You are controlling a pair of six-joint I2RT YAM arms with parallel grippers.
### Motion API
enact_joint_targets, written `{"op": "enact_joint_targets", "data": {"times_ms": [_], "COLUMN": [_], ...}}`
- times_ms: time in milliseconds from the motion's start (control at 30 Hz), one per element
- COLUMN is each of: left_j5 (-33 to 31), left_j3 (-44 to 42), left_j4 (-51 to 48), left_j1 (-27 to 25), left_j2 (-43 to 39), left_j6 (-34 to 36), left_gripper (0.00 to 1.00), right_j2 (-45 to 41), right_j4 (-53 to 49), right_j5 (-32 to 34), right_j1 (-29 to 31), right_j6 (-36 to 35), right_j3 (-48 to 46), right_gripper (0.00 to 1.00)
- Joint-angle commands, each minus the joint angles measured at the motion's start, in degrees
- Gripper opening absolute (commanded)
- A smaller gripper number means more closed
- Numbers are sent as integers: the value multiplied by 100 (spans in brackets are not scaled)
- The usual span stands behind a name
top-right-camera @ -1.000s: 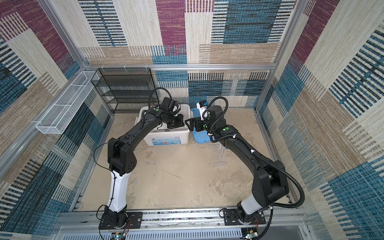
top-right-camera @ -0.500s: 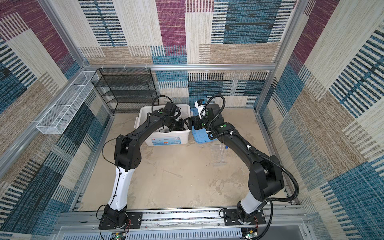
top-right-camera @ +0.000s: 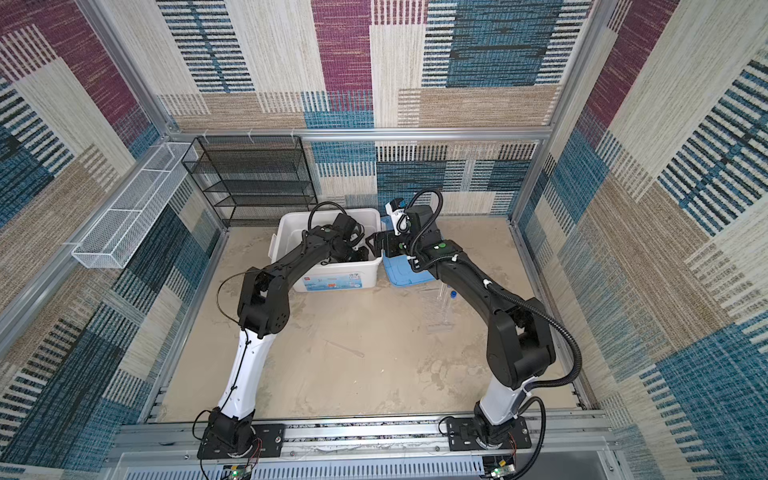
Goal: Organize the chemistry lab equipment
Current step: 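Lower the dropper into the bin with the left gripper, then open the left gripper to release the dropper inside the bin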
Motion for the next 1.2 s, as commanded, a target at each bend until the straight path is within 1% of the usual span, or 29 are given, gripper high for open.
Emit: {"op": "enact_joint_targets", "data": {"times_ms": [0, 100, 367, 600, 667, 767, 933, 1033, 1167], "left_j5": [76, 141, 128, -31, -65, -67, -113, -160, -331], "left_j3": [42, 94, 23, 60, 60, 51, 75, 64, 49], "left_j4": [-124, -179, -215, -370, -416, -440, -520, -559, -618], "left_j1": [-2, -3, 5, 29, 42, 79, 130, 139, 149], "left_j2": [81, 194, 268, 183, 140, 88, -14, -177, -532], "left_j6": [145, 154, 254, 368, 406, 421, 466, 497, 536], "left_gripper": [4, 6, 9, 19, 20, 26, 29, 37, 55], "right_j2": [59, 116, 147, 155, 151, 130, 86, 42, -91], "right_j4": [3, 44, 47, 34, 39, 51, 43, 27, 29], "right_j5": [81, 11, 44, 19, 9, 1, 13, 21, 7], "right_j1": [10, 9, 23, 20, 18, 20, 19, 18, 18], "right_j6": [-27, 9, 9, 17, 22, 33, 12, 3, -5], "right_j3": [54, 44, 50, 21, 18, 18, 27, 51, 57], "right_gripper": [99, 99, 99, 99, 99, 99, 99, 99, 99]}}
